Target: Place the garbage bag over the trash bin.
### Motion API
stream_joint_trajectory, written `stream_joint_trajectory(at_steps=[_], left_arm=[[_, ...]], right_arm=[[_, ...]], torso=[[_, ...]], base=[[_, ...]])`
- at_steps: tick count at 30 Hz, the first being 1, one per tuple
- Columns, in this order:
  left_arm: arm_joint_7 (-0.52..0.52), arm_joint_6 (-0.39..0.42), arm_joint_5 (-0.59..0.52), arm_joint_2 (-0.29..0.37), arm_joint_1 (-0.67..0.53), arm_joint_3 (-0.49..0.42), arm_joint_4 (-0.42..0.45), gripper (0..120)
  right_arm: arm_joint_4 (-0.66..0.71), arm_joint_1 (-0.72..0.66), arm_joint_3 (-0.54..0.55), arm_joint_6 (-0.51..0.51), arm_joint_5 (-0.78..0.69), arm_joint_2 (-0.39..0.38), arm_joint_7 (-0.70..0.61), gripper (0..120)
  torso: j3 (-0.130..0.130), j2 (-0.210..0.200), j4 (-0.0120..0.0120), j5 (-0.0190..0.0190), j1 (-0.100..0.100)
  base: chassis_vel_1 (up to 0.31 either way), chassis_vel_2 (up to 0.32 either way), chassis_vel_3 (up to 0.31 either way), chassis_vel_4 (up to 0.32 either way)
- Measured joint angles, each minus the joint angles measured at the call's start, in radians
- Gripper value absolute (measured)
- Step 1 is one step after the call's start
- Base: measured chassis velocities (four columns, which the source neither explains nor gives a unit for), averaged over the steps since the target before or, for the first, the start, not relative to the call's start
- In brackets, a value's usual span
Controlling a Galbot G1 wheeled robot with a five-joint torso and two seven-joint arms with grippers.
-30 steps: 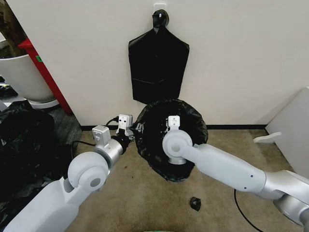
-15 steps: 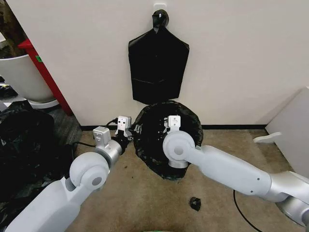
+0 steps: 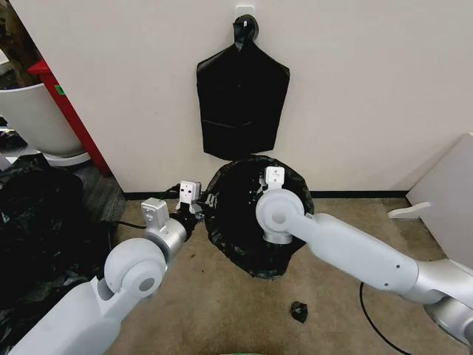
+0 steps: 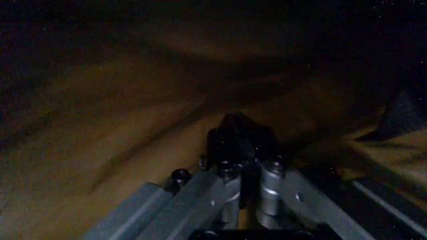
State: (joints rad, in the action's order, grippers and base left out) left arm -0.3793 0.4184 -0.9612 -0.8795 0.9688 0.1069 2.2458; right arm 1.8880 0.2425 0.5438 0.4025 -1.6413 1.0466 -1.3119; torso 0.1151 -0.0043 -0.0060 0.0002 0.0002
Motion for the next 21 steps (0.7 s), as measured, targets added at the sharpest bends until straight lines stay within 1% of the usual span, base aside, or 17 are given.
stream_joint_trajectory(at_steps=[5,17,21], left_arm=[[-0.001,0.0,0.0,0.0,-0.016,-0.002,-0.01,1],[-0.002,-0.008,0.0,0.001,-0.045,0.0,-0.014,1],[-0.001,-0.008,-0.001,-0.003,-0.057,-0.003,-0.02,1]], right_arm=[[0.059,0.012,0.036,0.002,-0.004,-0.011,-0.006,0],[0.064,0.057,0.058,0.022,-0.006,-0.059,-0.025,0],[0.076,0.066,0.068,0.022,-0.009,-0.062,-0.032,0]], torso=[[0.0,0.0,0.0001,-0.0002,0.0],[0.0,0.0,0.0,0.0,0.0],[0.0,0.0,0.0,-0.0001,0.0]], base=[[0.0,0.0,0.0,0.0],[0.0,0.0,0.0,0.0],[0.0,0.0,0.0,0.0]])
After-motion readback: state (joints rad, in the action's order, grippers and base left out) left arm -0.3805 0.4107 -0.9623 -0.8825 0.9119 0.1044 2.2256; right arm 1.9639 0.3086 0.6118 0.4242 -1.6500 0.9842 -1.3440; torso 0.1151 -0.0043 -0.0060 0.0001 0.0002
